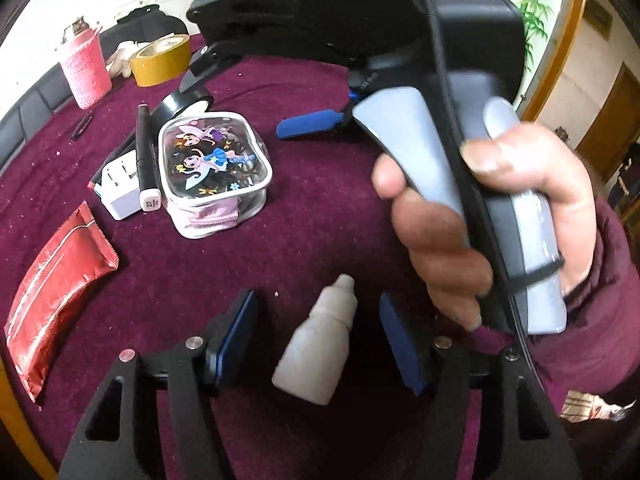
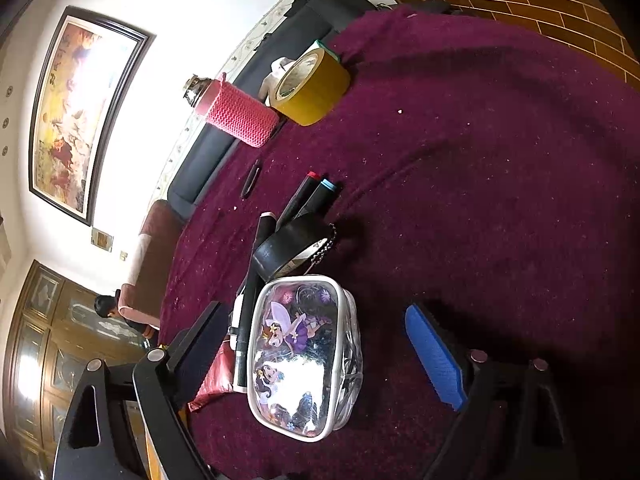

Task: Organize objects
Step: 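Grasp the small white dropper bottle with the left tool, then close the right tool on the clear cartoon-printed pouch while the left tool holds the dropper bottle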

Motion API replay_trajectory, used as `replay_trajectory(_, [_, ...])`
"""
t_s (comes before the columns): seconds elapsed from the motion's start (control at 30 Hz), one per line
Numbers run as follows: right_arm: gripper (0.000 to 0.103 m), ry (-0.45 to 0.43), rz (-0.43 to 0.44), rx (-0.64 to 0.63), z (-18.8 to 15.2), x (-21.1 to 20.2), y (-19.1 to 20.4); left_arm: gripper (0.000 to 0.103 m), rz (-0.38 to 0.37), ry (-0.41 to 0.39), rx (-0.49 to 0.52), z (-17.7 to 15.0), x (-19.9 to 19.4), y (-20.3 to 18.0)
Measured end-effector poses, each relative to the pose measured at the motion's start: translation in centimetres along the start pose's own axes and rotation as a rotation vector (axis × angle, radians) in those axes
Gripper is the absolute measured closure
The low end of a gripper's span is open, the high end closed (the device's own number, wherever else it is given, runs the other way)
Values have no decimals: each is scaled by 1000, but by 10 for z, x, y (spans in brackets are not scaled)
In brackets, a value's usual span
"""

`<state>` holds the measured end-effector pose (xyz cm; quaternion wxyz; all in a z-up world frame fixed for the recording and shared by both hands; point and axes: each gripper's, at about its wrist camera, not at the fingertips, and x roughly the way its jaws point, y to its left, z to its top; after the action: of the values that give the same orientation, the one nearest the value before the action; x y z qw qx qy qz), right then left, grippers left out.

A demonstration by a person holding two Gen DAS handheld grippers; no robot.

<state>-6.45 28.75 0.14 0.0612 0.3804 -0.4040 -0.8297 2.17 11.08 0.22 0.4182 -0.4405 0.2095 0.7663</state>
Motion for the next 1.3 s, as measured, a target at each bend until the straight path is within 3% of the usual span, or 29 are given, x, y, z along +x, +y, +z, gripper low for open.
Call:
replay_trajectory(0.07, [10,0,5,7,0,0,-1,56,66,2,6,-4,1,-2])
replay_trajectory(0.13, [10,-1,5,6,0,0,-1,78,86,-20,-18,-8,-2,-5])
replay_trajectory(0.2, [9,-1,6,4,0,0,-1,78,120,-34,-62,-10,-4,-5])
replay_trajectory(0.67, [3,-15,10,-42,-4,2,2,78,110,-131,-365,-56,-61,16])
replay_trajectory(0.83, [1,-38,-28,-111,-11,5,11,78,151,-171,-361,-70,-77,10])
replay_trajectory(1.03, [1,-63,-175,-277,-28,15,33,78,130,-231,-368,-85,-98,5])
replay_trajectory(1.2, [1,-70,-198,-291,-29,18,34,78,128,-259,-365,-95,-110,-2])
replay_trajectory(1.3, [1,-47,-262,-343,-32,25,42,78,141,-275,-357,-104,-115,-6])
